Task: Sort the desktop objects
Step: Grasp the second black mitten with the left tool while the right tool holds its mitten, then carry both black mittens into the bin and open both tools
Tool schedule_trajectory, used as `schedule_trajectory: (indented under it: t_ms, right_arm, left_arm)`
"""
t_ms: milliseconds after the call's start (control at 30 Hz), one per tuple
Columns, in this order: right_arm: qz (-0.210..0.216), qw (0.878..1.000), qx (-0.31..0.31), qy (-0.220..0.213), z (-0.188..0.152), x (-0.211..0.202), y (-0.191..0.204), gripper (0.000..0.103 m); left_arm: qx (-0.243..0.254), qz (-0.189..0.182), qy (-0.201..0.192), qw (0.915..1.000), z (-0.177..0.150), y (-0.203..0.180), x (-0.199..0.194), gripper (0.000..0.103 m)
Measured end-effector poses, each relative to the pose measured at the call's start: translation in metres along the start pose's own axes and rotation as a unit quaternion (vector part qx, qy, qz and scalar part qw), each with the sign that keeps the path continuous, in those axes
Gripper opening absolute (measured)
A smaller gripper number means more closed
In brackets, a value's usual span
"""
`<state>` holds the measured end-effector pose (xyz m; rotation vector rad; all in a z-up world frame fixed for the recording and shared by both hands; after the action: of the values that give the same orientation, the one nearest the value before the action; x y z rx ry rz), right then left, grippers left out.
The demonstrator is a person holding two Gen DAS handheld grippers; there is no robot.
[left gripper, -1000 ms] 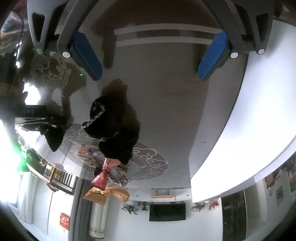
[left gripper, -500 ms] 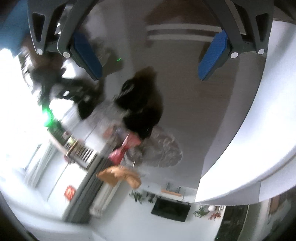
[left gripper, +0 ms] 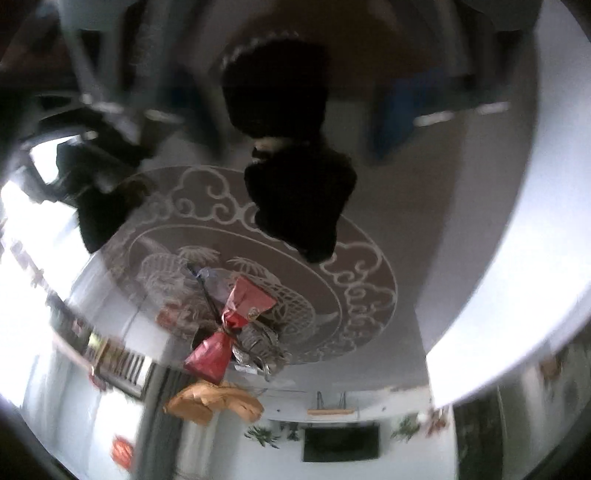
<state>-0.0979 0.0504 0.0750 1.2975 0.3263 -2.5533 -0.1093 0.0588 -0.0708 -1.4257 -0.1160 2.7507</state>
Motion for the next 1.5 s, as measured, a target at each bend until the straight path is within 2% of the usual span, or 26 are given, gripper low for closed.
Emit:
schedule_trajectory:
  t_ms: [33, 67, 167, 200, 233, 267, 300, 367, 467, 533, 633, 733, 767, 900, 1033, 1067, 1100, 1133, 1167, 1200, 1267, 1367, 1433, 1500]
  right_arm:
    - [0.0, 1.0, 0.0, 0.0, 0.0, 0.0, 0.0, 0.103]
    - [0.001, 1.0, 0.0, 0.0, 0.0, 0.0, 0.0, 0.103]
    - [0.008, 1.0, -0.008, 0.008, 0.0, 0.001, 0.0, 0.103]
    - [0.012, 1.0, -0.016, 0.015, 0.001, 0.0, 0.0, 0.098]
    - [0.013, 1.0, -0.018, 0.015, 0.001, -0.003, 0.0, 0.079]
    - [0.01, 1.0, -0.018, 0.012, 0.001, -0.009, -0.002, 0.064]
    - [0.007, 1.0, -0.019, 0.018, 0.001, -0.012, -0.003, 0.037]
    - [0.003, 0.999, -0.021, 0.03, 0.001, -0.016, -0.001, 0.037]
    - [0.017, 0.999, -0.033, 0.014, 0.011, -0.033, 0.014, 0.037]
    - [0.043, 0.998, -0.04, -0.011, 0.031, -0.051, 0.035, 0.037]
    - [0.098, 0.992, -0.054, -0.059, 0.079, -0.083, 0.084, 0.037]
    - [0.166, 0.978, -0.076, -0.101, 0.129, -0.11, 0.149, 0.037]
    - [0.192, 0.972, -0.083, -0.111, 0.144, -0.117, 0.174, 0.037]
    - [0.276, 0.948, -0.112, -0.114, 0.184, -0.124, 0.269, 0.037]
    - [0.298, 0.938, -0.153, -0.085, 0.193, -0.103, 0.338, 0.039]
    - [0.295, 0.939, -0.163, -0.066, 0.188, -0.092, 0.352, 0.039]
    - [0.289, 0.941, -0.169, -0.045, 0.186, -0.079, 0.363, 0.045]
    - [0.283, 0.944, -0.168, -0.028, 0.184, -0.068, 0.368, 0.053]
    - [0.274, 0.948, -0.164, -0.016, 0.182, -0.058, 0.369, 0.058]
    - [0.271, 0.95, -0.156, -0.013, 0.181, -0.051, 0.367, 0.068]
    - [0.273, 0.952, -0.134, -0.024, 0.181, -0.049, 0.355, 0.073]
    - [0.276, 0.953, -0.11, -0.063, 0.18, -0.06, 0.324, 0.08]
    - [0.26, 0.955, -0.104, -0.099, 0.177, -0.071, 0.295, 0.089]
    - [0.223, 0.96, -0.099, -0.137, 0.164, -0.081, 0.254, 0.095]
  left_arm:
    - [0.011, 0.002, -0.002, 0.9999, 0.001, -0.001, 0.0, 0.033]
    - [0.008, -0.006, 0.0, 1.0, 0.001, 0.002, -0.002, 0.027]
    - [-0.024, -0.02, -0.002, 0.9995, -0.01, 0.022, -0.014, 0.027]
    - [-0.029, -0.021, -0.005, 0.9993, -0.012, 0.026, -0.018, 0.027]
    - [-0.036, -0.022, -0.009, 0.9991, -0.016, 0.032, -0.024, 0.027]
    - [-0.045, -0.025, -0.014, 0.9986, -0.018, 0.039, -0.031, 0.027]
    - [-0.051, -0.028, -0.02, 0.9981, -0.019, 0.043, -0.039, 0.027]
    - [-0.069, -0.038, -0.04, 0.9961, -0.017, 0.055, -0.06, 0.027]
    - [-0.09, -0.057, -0.079, 0.9912, -0.004, 0.076, -0.097, 0.027]
    - [-0.099, -0.057, -0.101, 0.9883, 0.009, 0.095, -0.116, 0.027]
    - [-0.127, -0.05, -0.131, 0.982, 0.033, 0.141, -0.152, 0.027]
    - [-0.153, -0.011, -0.149, 0.977, 0.048, 0.198, -0.174, 0.027]
    - [-0.169, 0.004, -0.146, 0.9748, 0.051, 0.224, -0.177, 0.027]
    - [-0.213, 0.027, -0.118, 0.9694, 0.046, 0.284, -0.169, 0.027]
    - [-0.227, 0.058, -0.067, 0.9698, 0.032, 0.311, -0.142, 0.03]
    - [-0.229, 0.076, -0.052, 0.969, 0.027, 0.315, -0.133, 0.036]
    - [-0.23, 0.086, -0.046, 0.9682, 0.023, 0.316, -0.129, 0.045]
    - [-0.235, 0.102, -0.04, 0.9658, 0.018, 0.321, -0.127, 0.048]
    - [-0.243, 0.114, -0.037, 0.9625, 0.013, 0.325, -0.125, 0.056]
    - [-0.251, 0.114, -0.038, 0.9605, 0.008, 0.328, -0.125, 0.067]
    - [-0.271, 0.101, -0.06, 0.9554, 0.0, 0.333, -0.131, 0.075]
    - [-0.27, 0.111, -0.089, 0.9523, -0.001, 0.324, -0.149, 0.075]
    - [-0.258, 0.103, -0.107, 0.9548, 0.0, 0.309, -0.16, 0.075]
    - [-0.234, 0.084, -0.131, 0.9598, 0.008, 0.278, -0.174, 0.075]
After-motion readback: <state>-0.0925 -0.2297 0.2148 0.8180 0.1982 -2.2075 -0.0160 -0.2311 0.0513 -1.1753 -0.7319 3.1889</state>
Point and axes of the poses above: each gripper's, at about its wrist camera, not at the fingertips, and x roughly the way its jaws point, y to its left, z to its top, the point moved 5 cm from there along x, roughly the way its jaws point, and after that the axes turned 7 degrees about -x, right-handed, at the moved point
